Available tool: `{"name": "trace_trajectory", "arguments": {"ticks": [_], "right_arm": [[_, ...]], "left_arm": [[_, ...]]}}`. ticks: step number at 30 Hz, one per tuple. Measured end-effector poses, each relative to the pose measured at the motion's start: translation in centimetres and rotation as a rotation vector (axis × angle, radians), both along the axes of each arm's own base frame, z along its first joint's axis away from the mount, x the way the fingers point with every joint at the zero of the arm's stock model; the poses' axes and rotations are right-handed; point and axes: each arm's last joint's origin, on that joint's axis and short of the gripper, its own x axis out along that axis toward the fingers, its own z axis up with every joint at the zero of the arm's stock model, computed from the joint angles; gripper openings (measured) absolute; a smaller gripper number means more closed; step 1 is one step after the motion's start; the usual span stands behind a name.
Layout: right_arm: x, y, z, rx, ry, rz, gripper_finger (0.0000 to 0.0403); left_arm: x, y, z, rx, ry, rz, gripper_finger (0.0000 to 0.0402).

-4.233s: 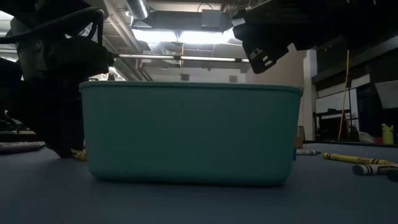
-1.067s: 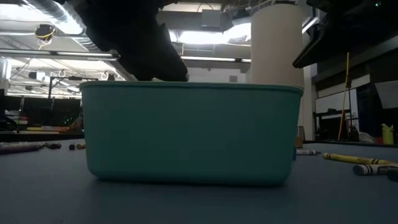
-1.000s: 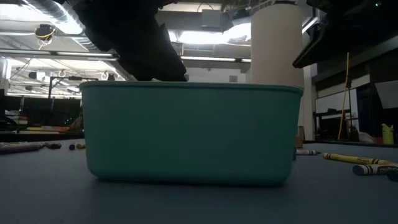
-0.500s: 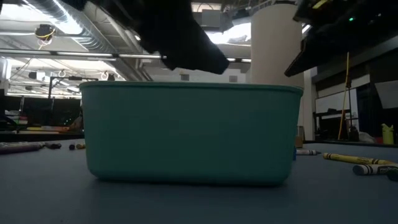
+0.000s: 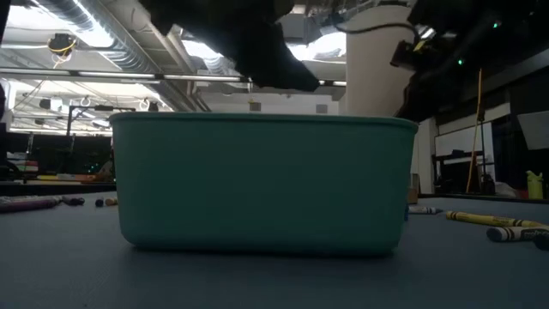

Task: Sort crayons
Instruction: Put the green crayon into the blue bin

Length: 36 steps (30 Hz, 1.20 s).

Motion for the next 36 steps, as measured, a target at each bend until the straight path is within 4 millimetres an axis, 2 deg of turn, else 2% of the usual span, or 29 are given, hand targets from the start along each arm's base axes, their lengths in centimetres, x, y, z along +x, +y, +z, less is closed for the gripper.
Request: {"name": "trace_trajectory", "arguments": {"ticks": [7,14,23,28,36], "right_arm": [[0.8,-1.8,-1.7,-0.007,0.054,-0.017,0.0088],[2.1,-3.9,-3.7,0.021,0.088,-0.03,0.0088],[2.9,-6.1,-6.9,0.088,0.176,-0.061,0.0088],[3.1,-6.1,-8.1,0.111,0.223,-0.056,0.0088],[3.2,-6.0,-8.8,0.16,0.237,-0.024,0.0088]], "left_arm": [[-0.5,4.6,1.1,-0.021,-0.026,0.081,0.0092],[-0.7,7.0,1.2,0.001,-0.028,0.137,0.0092],[-0.9,7.9,1.2,0.006,-0.026,0.17,0.0092],[-0.9,7.9,1.2,0.007,-0.026,0.17,0.0092],[-0.9,7.9,1.2,0.007,-0.026,0.17,0.0092]]}}
